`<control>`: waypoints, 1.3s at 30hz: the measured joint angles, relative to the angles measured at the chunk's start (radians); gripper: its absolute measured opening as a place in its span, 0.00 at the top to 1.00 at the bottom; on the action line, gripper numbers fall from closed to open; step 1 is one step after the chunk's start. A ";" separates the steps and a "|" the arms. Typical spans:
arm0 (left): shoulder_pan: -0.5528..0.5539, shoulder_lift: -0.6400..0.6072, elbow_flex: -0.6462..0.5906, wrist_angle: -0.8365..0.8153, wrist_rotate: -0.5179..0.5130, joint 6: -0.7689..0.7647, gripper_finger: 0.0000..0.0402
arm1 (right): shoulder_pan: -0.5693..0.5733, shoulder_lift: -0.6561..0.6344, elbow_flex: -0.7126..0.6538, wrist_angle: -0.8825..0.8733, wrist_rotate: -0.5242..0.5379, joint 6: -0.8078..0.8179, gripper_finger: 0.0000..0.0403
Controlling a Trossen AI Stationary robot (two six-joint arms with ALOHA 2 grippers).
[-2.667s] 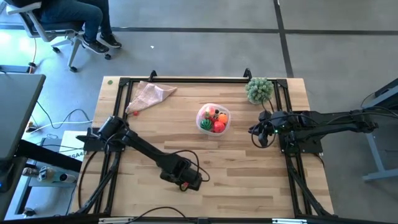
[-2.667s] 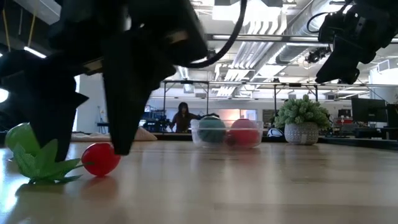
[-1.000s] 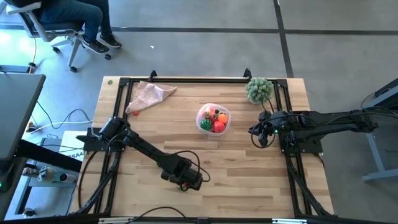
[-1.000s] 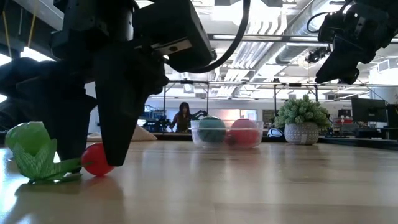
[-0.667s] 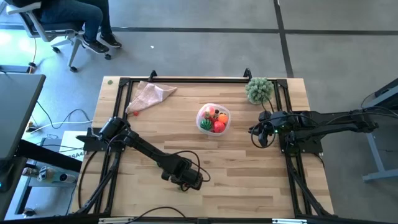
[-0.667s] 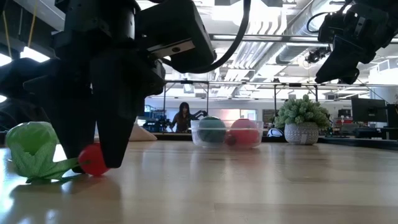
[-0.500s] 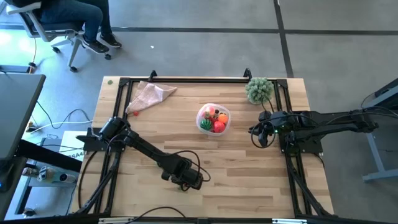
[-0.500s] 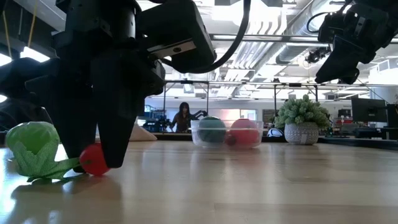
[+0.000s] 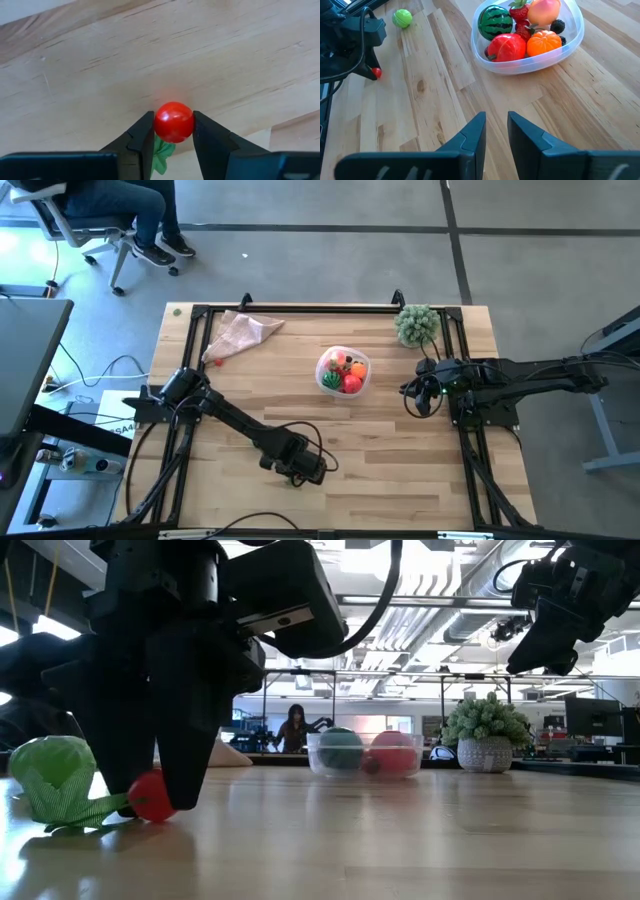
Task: Pick and placing Produce into tupperware
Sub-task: Put the cherry into the transparent bin
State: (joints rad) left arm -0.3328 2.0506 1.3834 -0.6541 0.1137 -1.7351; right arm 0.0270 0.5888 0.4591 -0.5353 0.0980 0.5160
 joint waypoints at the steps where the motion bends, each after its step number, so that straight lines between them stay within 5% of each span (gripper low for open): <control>1: 0.004 0.000 0.006 -0.010 0.001 0.002 0.74 | 0.000 0.000 0.000 0.000 0.000 0.000 0.82; 10: 0.143 0.001 0.307 -0.297 -0.013 0.306 0.70 | 0.000 0.000 0.000 0.000 0.000 0.000 0.82; 19: 0.334 -0.002 0.623 -0.447 -0.254 0.520 0.70 | 0.000 0.000 0.000 0.000 0.000 0.000 0.82; 30: 0.592 0.052 0.657 -0.374 -0.218 0.667 0.70 | 0.000 0.000 0.000 0.000 0.000 0.000 0.82; 39: 0.654 0.208 0.657 -0.317 -0.092 0.740 0.70 | 0.000 0.000 0.001 -0.002 0.000 0.000 0.82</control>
State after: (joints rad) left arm 0.3210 2.2589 2.0407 -0.9710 0.0218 -0.9954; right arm 0.0272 0.5888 0.4599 -0.5373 0.0978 0.5163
